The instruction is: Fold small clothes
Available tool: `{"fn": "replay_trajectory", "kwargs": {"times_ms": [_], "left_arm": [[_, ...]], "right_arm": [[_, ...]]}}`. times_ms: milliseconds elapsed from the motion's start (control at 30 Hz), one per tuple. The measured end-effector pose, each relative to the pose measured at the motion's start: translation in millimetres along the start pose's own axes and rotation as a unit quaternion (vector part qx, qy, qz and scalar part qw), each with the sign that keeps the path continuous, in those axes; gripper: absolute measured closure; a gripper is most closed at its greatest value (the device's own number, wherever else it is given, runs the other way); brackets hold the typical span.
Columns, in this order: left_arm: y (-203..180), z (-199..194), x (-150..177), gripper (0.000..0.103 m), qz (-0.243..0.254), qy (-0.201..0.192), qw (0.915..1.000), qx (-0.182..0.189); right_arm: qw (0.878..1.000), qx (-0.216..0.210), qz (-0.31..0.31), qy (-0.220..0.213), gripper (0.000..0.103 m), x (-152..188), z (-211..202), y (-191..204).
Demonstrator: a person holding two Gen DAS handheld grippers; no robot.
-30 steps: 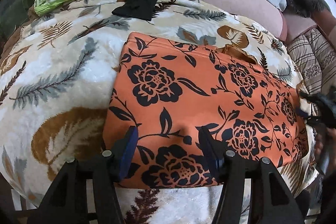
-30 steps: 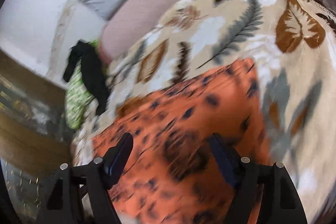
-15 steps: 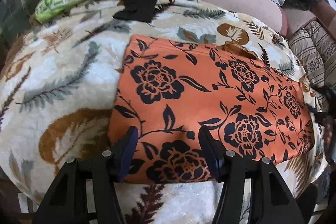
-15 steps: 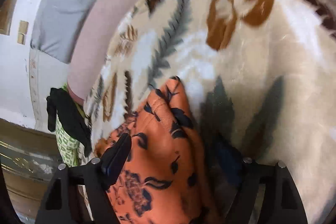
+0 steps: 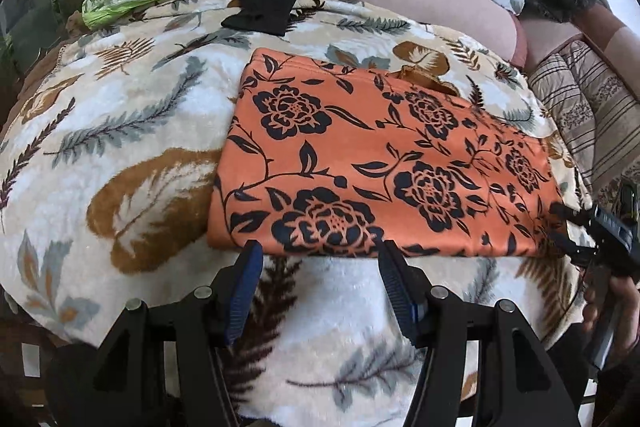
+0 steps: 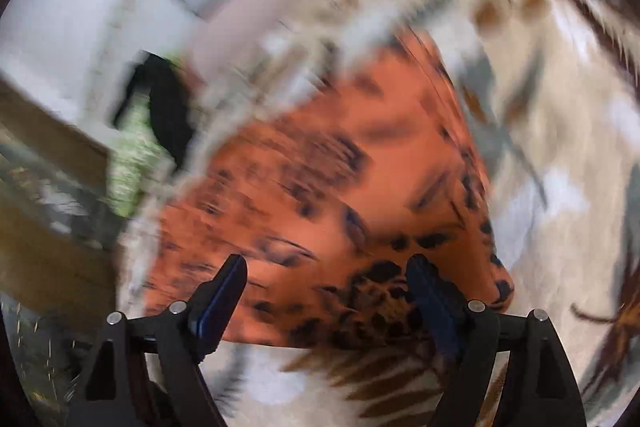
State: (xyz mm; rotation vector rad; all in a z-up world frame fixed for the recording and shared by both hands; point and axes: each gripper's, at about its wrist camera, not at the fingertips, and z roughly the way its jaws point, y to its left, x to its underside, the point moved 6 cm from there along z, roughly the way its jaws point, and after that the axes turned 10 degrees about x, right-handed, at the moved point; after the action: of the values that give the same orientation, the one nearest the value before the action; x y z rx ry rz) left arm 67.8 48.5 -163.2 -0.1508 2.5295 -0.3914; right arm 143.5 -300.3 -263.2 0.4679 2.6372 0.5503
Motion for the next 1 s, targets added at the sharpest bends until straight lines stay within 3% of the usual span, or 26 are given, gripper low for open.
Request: {"fn": "replay_trajectory", "kwargs": {"times_ms": [200,267,333,400,467,600,700,767,900,1000], "left_arm": [[7.1,-12.8,2.3,0.038,-0.015,-0.015,0.9998,-0.003],[5.1,-16.1,1.9,0.038,-0.016,-0.020,0.9997,0.005],[2.9,-19.3,1.5,0.038,-0.008,-0.021,0.9997,0.007],[2.0,-24.2,1.4,0.038,0.000,-0.028,0.9996,0.007],[4.1,-27.9,0.5,0.035,-0.002,-0.038,0.9993,0.003],[7.8,-25.1,3.4,0.035,-0.021,-0.035,0.9991,0.014],[5.4,-24.0,6.8,0.035,-0.012,-0.028,0.9995,0.013],[4.8,-25.7,7.9,0.034,-0.003,-0.031,0.9994,0.011],[7.4,-16.7,7.8,0.033,-0.017,-0.020,0.9996,0.009],[-0.9,-11.4,9.5,0.033,-0.008,-0.016,0.9998,0.005]], "right_arm": [[0.998,-0.017,-0.035,-0.041,0.019,-3.0,-36.2,31.3],[0.999,-0.017,-0.036,-0.031,0.017,0.9,-25.7,29.0],[1.000,0.013,-0.018,0.009,0.014,0.9,4.5,9.3],[1.000,-0.003,0.010,-0.003,0.015,-1.0,-2.7,9.8],[1.000,-0.019,0.000,0.001,0.015,-1.7,-19.8,25.7],[0.998,-0.020,-0.040,-0.048,0.014,-0.6,-39.9,40.5],[1.000,0.005,0.008,0.024,0.013,5.5,5.4,7.0],[0.998,-0.022,0.059,0.004,0.014,-0.1,-15.4,3.1],[0.999,-0.037,0.011,-0.038,0.014,1.5,-60.0,25.7],[0.997,-0.054,0.051,-0.032,0.014,22.3,-69.9,10.1]]}}
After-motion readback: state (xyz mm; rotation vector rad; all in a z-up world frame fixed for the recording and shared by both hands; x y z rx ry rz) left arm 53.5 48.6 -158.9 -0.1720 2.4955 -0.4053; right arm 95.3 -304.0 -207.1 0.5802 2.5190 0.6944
